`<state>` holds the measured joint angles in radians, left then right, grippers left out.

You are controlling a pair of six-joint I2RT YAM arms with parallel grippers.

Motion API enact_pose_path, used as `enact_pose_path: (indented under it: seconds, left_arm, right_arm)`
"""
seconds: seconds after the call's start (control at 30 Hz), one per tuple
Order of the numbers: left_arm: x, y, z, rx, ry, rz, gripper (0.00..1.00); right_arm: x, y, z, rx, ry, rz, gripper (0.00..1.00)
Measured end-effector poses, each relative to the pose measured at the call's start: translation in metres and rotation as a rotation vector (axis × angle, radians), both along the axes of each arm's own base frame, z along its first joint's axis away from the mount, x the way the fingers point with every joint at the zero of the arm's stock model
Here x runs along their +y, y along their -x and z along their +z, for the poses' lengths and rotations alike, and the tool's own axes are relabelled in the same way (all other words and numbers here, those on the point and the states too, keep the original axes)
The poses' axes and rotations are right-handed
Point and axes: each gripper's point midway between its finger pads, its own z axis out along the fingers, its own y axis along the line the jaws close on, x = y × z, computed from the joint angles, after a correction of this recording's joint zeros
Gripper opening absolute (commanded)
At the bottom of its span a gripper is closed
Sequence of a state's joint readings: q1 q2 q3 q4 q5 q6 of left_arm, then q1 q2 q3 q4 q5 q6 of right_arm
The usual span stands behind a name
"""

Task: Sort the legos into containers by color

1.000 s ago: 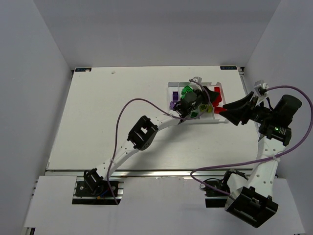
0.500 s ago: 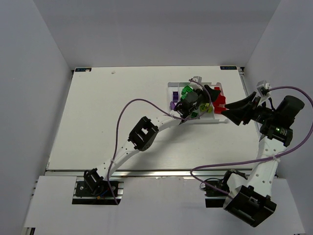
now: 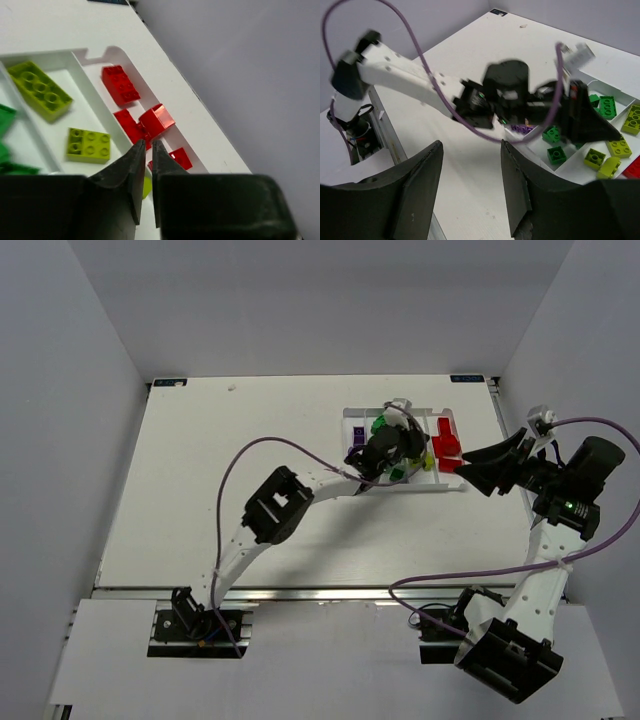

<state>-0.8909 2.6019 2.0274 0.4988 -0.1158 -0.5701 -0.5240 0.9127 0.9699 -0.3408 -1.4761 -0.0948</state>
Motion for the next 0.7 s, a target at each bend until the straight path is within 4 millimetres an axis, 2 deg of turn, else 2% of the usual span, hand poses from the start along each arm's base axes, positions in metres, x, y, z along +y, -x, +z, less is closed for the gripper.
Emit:
enact_pose_path:
  seconds: [0.1, 0.13, 0.2, 0.23, 0.27, 0.3, 0.33, 0.4, 0.43, 0.53, 0.6, 0.7]
  left_arm:
    - [0.043, 0.007, 0.039, -0.011, -0.043, 0.028, 0.22]
    - [0.064, 0.008, 0.060, -0.020, -0.051, 0.046, 0.39]
    - [0.109, 0.008, 0.115, -0.061, -0.027, 0.087, 0.64]
    - [0.136, 0.009, 0.142, -0.079, -0.017, 0.110, 0.83]
    - [0.158, 0.012, 0.165, -0.101, -0.014, 0.129, 0.88]
    - [0.184, 0.014, 0.193, -0.123, 0.005, 0.160, 0.90]
    - [0.212, 0.016, 0.214, -0.139, 0.013, 0.194, 0.98]
    - [0.255, 0.028, 0.241, -0.163, 0.008, 0.249, 0.98]
    - [0.272, 0.039, 0.248, -0.171, -0.003, 0.267, 0.98]
    - [0.301, 0.073, 0.237, -0.159, -0.089, 0.272, 0.98]
    - [0.315, 0.094, 0.213, -0.130, -0.180, 0.258, 0.98]
    - [0.333, 0.116, 0.176, -0.102, -0.309, 0.238, 0.98]
  right_arm:
    - [0.001, 0.001, 0.001, -0.022, 0.013, 0.000, 0.58]
    - [0.001, 0.002, 0.001, -0.029, 0.019, -0.003, 0.58]
    - [0.001, 0.002, 0.001, -0.046, 0.035, -0.017, 0.74]
    - [0.000, 0.001, 0.001, -0.057, 0.049, -0.034, 0.85]
    - [-0.002, -0.001, 0.000, -0.061, 0.060, -0.052, 0.89]
    - [-0.003, -0.003, -0.001, -0.069, 0.076, -0.076, 0.89]
    - [-0.006, -0.005, -0.002, -0.078, 0.095, -0.104, 0.89]
    - [-0.012, -0.010, -0.004, -0.088, 0.133, -0.172, 0.89]
    - [-0.015, -0.012, -0.006, -0.092, 0.149, -0.207, 0.90]
    - [-0.026, -0.014, -0.014, -0.085, 0.185, -0.339, 0.89]
    - [-0.031, -0.013, -0.017, -0.077, 0.199, -0.408, 0.89]
    - [-0.030, -0.008, -0.017, -0.084, 0.214, -0.424, 0.89]
